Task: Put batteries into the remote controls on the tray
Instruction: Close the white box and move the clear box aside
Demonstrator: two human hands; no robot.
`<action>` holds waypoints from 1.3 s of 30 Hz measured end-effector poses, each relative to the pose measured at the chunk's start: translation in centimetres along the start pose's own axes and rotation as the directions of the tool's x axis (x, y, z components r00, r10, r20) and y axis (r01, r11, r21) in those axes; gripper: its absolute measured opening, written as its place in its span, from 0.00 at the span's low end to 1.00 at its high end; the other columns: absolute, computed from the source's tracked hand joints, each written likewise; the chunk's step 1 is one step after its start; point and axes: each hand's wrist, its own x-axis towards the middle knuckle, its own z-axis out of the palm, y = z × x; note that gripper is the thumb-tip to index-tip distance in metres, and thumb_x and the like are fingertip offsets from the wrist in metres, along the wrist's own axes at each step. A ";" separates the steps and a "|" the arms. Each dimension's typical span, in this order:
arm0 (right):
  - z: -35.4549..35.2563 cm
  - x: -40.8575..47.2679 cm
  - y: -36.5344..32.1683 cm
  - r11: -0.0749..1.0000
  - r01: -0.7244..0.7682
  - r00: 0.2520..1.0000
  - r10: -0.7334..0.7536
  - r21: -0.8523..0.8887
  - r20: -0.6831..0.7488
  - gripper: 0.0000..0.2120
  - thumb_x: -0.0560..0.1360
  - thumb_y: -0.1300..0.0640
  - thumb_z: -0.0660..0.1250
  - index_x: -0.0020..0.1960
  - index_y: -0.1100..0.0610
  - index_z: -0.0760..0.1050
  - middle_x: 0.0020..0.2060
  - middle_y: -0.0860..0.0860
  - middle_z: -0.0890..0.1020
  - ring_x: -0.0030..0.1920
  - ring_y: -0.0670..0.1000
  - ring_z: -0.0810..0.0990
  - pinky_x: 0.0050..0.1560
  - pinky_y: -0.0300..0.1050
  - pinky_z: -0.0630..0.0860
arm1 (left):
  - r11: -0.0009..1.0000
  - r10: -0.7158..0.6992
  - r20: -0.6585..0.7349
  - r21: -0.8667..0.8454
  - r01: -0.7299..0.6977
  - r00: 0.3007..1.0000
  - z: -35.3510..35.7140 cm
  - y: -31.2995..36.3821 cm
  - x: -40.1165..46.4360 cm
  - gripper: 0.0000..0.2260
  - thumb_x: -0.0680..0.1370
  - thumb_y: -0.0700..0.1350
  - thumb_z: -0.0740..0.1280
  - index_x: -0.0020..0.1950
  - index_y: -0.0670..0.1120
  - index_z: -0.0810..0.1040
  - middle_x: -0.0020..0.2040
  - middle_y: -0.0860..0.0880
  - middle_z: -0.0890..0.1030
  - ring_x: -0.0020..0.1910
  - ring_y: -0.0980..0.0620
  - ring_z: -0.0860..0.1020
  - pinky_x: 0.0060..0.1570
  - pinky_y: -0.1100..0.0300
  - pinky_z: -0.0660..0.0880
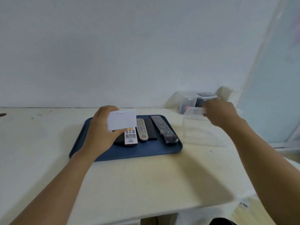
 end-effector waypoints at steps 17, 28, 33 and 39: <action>-12.9 -0.9 -24.5 0.639 0.685 0.728 -0.627 0.350 -0.279 0.07 0.75 0.61 0.70 0.49 0.50 0.81 0.42 0.48 0.76 0.39 0.51 0.76 0.42 0.43 0.69 | 0.670 -0.415 -0.232 0.576 0.468 0.880 -15.0 -8.8 -7.2 0.28 0.63 0.46 0.83 0.55 0.46 0.72 0.54 0.44 0.75 0.56 0.38 0.74 0.53 0.43 0.72; -12.4 -0.3 -23.5 0.321 0.658 0.687 -0.627 0.682 -0.368 0.21 0.71 0.66 0.74 0.29 0.43 0.75 0.40 0.50 0.86 0.44 0.54 0.84 0.45 0.51 0.80 | 0.965 -0.181 0.209 -0.152 0.215 0.961 -14.4 2.0 -1.9 0.56 0.55 0.49 0.87 0.77 0.59 0.60 0.71 0.69 0.68 0.70 0.60 0.72 0.64 0.54 0.76; -12.7 0.1 -20.9 0.118 0.440 0.564 -0.808 0.890 -0.171 0.13 0.82 0.50 0.64 0.60 0.57 0.81 0.52 0.50 0.86 0.54 0.47 0.84 0.56 0.47 0.79 | 0.919 -0.215 0.052 -0.328 0.220 0.975 -13.7 4.6 -1.0 0.32 0.60 0.43 0.85 0.60 0.48 0.76 0.54 0.56 0.84 0.54 0.57 0.82 0.48 0.63 0.78; -10.6 0.5 -17.6 0.150 0.252 0.479 -0.878 0.956 0.012 0.37 0.67 0.34 0.74 0.71 0.47 0.70 0.66 0.46 0.78 0.67 0.50 0.76 0.69 0.55 0.71 | 0.866 -0.295 0.035 -0.412 0.283 0.955 -12.9 4.9 -0.8 0.27 0.63 0.42 0.84 0.58 0.49 0.78 0.53 0.54 0.85 0.53 0.55 0.84 0.50 0.57 0.81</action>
